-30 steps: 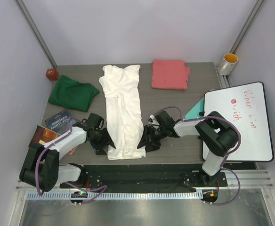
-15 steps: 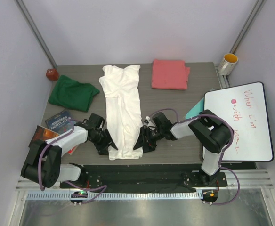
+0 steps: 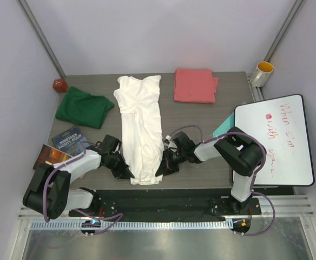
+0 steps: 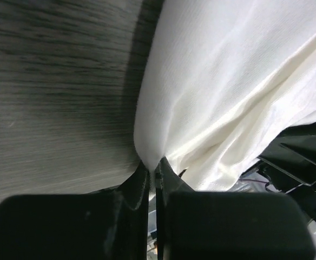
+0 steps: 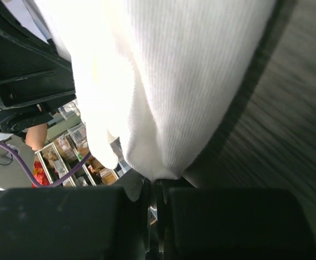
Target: Fold and stack the t-shirts
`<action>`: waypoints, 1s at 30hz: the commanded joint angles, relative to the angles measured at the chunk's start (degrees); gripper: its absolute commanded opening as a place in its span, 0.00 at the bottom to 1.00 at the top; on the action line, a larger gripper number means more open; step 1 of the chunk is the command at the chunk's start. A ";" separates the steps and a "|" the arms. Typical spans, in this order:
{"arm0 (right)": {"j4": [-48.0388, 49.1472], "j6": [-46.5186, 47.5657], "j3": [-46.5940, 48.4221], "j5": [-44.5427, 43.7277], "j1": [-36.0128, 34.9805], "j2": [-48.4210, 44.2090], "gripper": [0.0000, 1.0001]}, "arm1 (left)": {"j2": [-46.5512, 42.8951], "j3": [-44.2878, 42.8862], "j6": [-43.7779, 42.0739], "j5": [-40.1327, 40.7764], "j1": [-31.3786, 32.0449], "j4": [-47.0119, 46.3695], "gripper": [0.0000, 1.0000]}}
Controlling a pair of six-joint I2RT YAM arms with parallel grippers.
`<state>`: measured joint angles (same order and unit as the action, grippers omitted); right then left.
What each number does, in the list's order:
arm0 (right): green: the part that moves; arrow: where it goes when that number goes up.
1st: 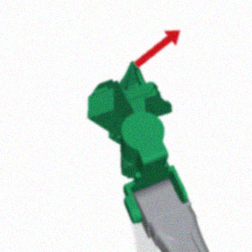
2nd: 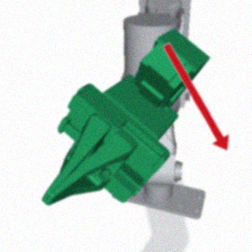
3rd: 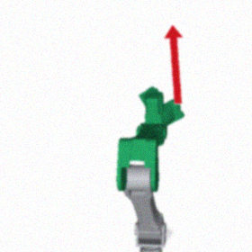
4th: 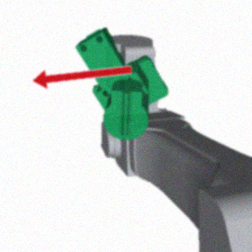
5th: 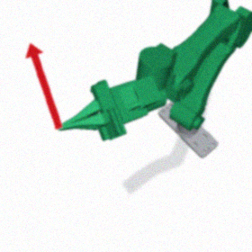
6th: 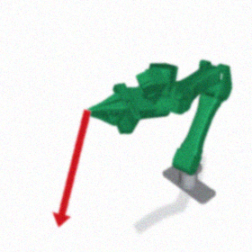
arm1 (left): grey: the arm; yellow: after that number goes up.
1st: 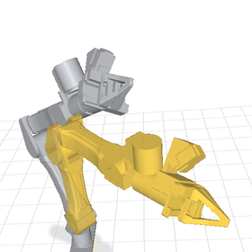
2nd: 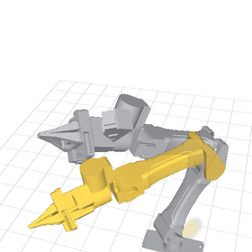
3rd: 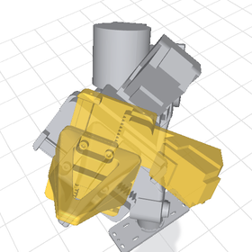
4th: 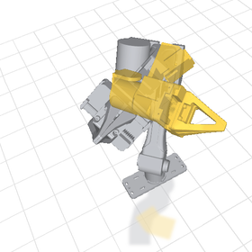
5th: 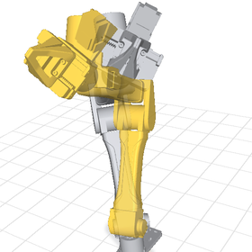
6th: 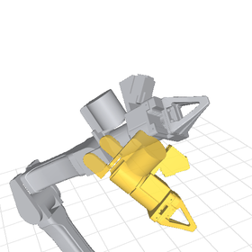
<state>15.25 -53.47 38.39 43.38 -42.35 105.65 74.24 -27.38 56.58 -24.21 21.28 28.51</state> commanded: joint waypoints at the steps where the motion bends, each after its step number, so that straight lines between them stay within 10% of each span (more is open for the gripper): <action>1: -17.06 5.65 0.53 -13.66 -0.28 0.53 0.05 | -1.11 -0.57 -3.14 16.55 0.17 6.55 0.00; 30: -36.86 19.01 26.37 -18.41 1.56 -6.07 0.05 | 1.70 -20.78 -8.94 22.45 0.17 10.42 0.00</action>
<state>-17.82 -39.03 59.27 26.68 -42.28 99.68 74.85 -45.01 49.36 -5.61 21.98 38.50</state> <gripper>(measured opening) 0.074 0.014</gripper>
